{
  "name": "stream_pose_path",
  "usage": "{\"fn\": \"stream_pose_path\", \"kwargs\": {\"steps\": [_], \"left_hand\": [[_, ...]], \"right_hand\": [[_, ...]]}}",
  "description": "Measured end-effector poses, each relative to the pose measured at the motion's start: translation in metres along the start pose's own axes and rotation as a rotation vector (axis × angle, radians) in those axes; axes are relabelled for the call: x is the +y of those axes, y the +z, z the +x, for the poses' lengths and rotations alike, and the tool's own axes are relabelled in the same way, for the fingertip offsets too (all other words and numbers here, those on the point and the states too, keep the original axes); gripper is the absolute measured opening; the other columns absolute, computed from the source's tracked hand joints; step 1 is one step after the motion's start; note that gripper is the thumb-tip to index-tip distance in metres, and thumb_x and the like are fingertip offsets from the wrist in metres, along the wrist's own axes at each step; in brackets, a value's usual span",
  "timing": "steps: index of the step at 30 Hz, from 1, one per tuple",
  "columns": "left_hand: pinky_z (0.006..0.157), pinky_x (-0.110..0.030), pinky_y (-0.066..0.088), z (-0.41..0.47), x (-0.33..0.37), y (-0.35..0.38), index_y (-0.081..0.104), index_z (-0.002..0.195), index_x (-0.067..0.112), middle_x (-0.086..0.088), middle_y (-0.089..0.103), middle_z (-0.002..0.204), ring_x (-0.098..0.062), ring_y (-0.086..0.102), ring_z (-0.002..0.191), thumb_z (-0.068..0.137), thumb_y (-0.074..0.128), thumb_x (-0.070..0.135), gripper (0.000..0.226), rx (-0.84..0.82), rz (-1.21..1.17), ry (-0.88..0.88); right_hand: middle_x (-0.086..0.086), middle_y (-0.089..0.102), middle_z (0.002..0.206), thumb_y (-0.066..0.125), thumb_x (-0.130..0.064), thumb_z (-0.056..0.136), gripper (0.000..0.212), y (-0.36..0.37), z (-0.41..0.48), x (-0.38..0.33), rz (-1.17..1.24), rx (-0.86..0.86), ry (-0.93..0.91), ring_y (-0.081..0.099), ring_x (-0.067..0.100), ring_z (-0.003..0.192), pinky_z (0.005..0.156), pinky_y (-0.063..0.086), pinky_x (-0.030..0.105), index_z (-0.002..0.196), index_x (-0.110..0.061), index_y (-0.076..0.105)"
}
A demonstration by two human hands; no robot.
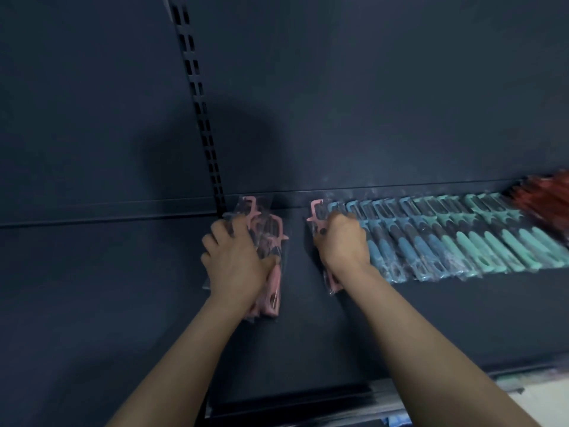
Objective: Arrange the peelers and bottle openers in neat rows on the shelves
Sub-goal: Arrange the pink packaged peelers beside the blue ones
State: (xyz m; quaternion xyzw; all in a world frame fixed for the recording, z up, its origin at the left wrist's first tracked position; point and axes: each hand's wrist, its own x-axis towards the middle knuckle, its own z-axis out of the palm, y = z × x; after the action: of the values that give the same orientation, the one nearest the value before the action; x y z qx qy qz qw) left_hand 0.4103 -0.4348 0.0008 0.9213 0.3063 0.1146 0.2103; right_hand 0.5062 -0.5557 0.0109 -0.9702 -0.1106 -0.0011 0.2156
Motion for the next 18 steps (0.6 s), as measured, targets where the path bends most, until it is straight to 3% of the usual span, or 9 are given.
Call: {"fn": "stream_pose_path", "kwargs": {"steps": [2,7,13,18], "left_hand": [[0.096,-0.044,0.030,-0.001,0.002,0.001,0.035,0.128,0.022,-0.009,0.030,0.129,-0.030,0.028,0.115,0.073,0.072,0.042,0.069,0.033,0.056,0.078],[0.089,-0.036,0.022,0.000,0.009,0.003,0.062,0.096,0.023,0.000,0.042,0.120,-0.022,0.023,0.110,0.082,0.063,0.029,0.015,0.045,0.132,0.317],[0.085,-0.038,0.027,0.003,0.024,0.013,0.066,0.102,0.020,-0.004,0.059,0.111,-0.026,0.036,0.110,0.085,0.049,0.055,0.043,-0.043,0.449,0.401],[0.068,-0.028,0.027,-0.001,0.034,0.018,0.057,0.094,0.012,-0.007,0.064,0.102,-0.024,0.054,0.098,0.079,0.067,0.043,0.035,-0.065,0.378,0.373]], "right_hand": [[0.022,0.056,0.111,0.050,-0.009,0.089,0.020,0.003,0.003,0.003,-0.024,0.008,-0.011,0.056,0.039,0.099,0.074,0.045,0.036,0.105,0.000,0.057],[0.019,0.058,0.110,0.049,-0.009,0.093,0.021,0.008,0.008,0.012,-0.097,0.029,-0.027,0.054,0.033,0.106,0.076,0.047,0.035,0.105,0.001,0.063],[0.017,0.058,0.111,0.053,-0.030,0.093,0.034,0.004,0.011,0.016,-0.069,-0.016,-0.026,0.053,0.034,0.107,0.079,0.046,0.034,0.107,-0.001,0.064],[0.016,0.053,0.117,0.054,-0.024,0.090,0.030,0.001,0.006,0.021,-0.068,0.041,-0.116,0.045,0.033,0.111,0.087,0.042,0.037,0.115,-0.008,0.060]]}}
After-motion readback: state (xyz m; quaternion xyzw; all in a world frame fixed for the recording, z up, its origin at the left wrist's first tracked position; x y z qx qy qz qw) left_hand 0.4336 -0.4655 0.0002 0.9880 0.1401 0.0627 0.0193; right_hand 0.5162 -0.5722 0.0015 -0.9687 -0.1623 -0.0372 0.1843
